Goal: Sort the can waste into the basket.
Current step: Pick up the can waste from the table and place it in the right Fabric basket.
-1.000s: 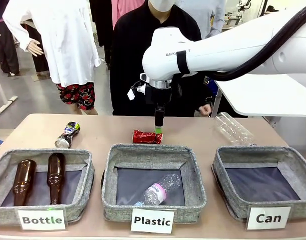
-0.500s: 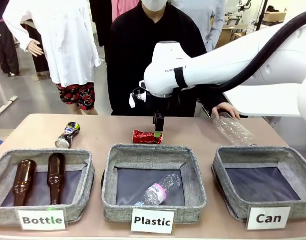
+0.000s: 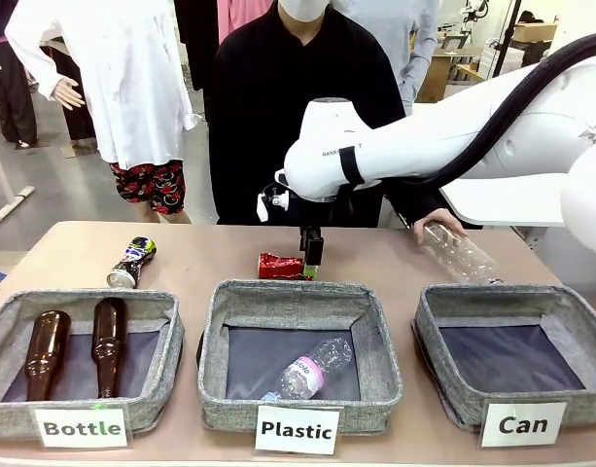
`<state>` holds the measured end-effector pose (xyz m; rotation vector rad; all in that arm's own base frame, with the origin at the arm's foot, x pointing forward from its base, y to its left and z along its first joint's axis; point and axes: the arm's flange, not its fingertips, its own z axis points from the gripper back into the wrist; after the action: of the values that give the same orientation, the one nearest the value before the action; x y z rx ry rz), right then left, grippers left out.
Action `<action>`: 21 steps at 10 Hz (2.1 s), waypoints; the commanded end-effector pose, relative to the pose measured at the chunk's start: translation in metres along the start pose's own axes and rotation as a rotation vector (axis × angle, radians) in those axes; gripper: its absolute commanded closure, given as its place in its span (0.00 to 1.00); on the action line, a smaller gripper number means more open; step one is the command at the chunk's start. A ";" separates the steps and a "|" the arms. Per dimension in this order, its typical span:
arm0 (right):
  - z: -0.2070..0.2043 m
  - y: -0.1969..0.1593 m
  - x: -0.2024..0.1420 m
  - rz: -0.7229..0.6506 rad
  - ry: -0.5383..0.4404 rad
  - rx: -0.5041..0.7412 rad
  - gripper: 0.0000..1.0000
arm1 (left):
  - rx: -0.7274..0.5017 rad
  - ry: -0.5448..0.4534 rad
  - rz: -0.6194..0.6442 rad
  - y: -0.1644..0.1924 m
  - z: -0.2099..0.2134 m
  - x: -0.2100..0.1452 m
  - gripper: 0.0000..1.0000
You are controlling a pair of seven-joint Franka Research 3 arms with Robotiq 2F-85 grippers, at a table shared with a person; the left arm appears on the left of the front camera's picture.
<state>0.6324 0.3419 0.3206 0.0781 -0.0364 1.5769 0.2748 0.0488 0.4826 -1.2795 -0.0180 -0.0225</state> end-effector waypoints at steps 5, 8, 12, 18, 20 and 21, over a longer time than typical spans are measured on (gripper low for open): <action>-0.010 -0.019 0.003 0.026 0.027 0.081 0.60 | -0.007 0.003 0.009 -0.002 0.001 -0.003 0.00; -0.009 -0.019 0.006 0.038 0.034 0.073 0.65 | -0.007 0.003 0.009 -0.002 0.001 -0.003 0.00; 0.026 0.013 0.021 0.080 -0.032 0.057 1.00 | -0.007 0.003 0.009 -0.002 0.001 -0.003 0.00; 0.134 0.140 0.027 0.163 -0.054 0.115 1.00 | -0.007 0.003 0.009 -0.002 0.001 -0.003 0.00; 0.162 0.208 0.008 0.156 -0.054 0.154 0.95 | -0.007 0.003 0.009 -0.002 0.001 -0.003 0.00; 0.170 0.240 -0.004 0.121 -0.070 0.145 0.95 | -0.007 0.003 0.009 -0.002 0.001 -0.003 0.00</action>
<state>0.4327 0.3560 0.4933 0.2312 0.0506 1.6989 0.2747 0.0488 0.4830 -1.2790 -0.0191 -0.0233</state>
